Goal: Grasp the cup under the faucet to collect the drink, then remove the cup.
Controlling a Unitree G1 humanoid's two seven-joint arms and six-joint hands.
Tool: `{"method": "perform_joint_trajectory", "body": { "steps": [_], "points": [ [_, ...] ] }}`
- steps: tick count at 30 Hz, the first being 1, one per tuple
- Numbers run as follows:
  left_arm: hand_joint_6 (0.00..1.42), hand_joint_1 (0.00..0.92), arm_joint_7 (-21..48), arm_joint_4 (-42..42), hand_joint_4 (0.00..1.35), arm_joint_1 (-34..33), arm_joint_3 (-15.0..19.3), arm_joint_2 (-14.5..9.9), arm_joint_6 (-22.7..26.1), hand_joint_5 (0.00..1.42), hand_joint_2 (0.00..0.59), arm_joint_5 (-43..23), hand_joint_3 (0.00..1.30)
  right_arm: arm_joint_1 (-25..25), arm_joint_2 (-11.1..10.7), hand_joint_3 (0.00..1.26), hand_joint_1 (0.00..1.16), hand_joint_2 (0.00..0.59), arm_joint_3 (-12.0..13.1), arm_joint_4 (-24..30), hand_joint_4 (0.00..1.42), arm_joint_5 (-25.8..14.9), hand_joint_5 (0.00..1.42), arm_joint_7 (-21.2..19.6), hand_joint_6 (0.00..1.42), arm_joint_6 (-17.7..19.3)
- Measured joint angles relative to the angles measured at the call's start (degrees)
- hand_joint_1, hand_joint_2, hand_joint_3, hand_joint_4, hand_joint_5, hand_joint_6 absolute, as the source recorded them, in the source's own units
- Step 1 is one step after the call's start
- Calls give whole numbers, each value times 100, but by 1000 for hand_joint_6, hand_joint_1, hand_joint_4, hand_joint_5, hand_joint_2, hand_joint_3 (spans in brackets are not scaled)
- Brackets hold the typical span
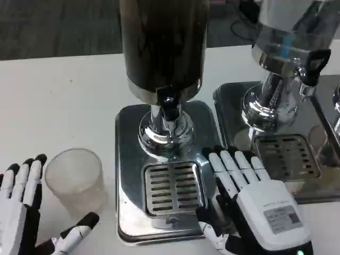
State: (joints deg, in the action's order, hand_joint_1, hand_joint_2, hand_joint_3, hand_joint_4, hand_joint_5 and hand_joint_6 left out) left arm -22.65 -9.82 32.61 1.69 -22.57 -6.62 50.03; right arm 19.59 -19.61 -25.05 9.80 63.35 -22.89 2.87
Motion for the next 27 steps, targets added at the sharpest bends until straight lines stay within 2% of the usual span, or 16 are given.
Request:
{"method": "perform_joint_trajectory", "body": {
  "steps": [11,15,17,19,24,27],
  "points": [
    [1,0,-8,-2,0,-9,-7,4,8,2,106,-28,0,0,8,0,320,424,0,-4,0,-44,0,1,1,1],
    [167,0,-629,0,0,13,240,-6,-260,108,105,-54,0,-52,72,0,319,426,-33,-34,0,-87,0,25,7,0],
    [119,0,-821,34,0,-21,360,-26,-381,72,96,-96,0,-87,102,0,318,429,-50,-37,0,-85,0,30,24,-16],
    [11,0,-855,200,0,-180,503,-148,-425,5,71,-248,0,-89,129,0,318,430,-59,-40,0,-84,0,30,26,-68],
    [0,0,-439,683,0,-634,601,-376,-527,0,3,-794,0,-20,173,0,317,430,-59,-40,0,-85,0,25,40,-175],
    [0,0,-143,1091,0,-916,599,-408,-893,0,0,-1440,0,39,189,0,317,430,-58,-40,0,-85,0,24,42,-219]
  ]
}}
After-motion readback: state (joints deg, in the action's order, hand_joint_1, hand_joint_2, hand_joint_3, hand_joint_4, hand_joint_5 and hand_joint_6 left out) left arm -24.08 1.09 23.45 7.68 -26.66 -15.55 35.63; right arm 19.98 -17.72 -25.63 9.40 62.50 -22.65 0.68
